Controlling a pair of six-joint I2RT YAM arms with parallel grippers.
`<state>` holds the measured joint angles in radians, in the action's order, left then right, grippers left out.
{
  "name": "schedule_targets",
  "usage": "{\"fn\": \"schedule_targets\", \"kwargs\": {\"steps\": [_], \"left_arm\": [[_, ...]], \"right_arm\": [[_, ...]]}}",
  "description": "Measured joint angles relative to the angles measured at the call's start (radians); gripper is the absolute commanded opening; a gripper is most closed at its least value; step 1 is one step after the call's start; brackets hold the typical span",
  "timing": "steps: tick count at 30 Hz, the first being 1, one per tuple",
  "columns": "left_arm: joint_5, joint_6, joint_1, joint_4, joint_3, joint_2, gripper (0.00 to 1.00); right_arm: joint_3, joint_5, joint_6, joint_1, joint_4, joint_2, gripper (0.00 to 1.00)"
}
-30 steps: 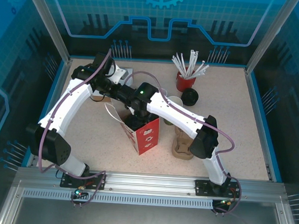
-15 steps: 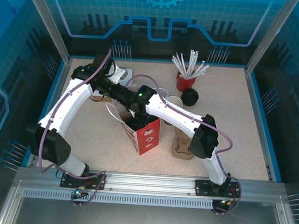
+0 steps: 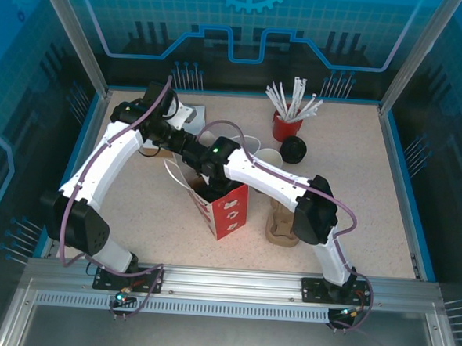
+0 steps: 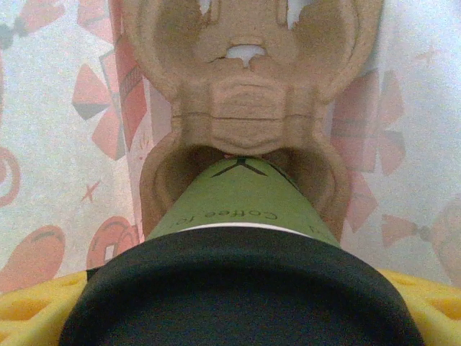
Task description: Pack the takeout coffee
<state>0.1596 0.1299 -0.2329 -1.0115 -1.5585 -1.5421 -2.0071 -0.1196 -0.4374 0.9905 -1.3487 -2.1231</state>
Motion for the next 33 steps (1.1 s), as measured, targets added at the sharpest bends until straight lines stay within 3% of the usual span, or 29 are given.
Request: {"fn": "schedule_targets", "kwargs": {"steps": [33], "left_arm": [[-0.005, 0.0, 0.0, -0.004, 0.0, 0.0, 0.57]], "right_arm": [[0.163, 0.022, 0.019, -0.01, 0.125, 0.019, 0.86]]}}
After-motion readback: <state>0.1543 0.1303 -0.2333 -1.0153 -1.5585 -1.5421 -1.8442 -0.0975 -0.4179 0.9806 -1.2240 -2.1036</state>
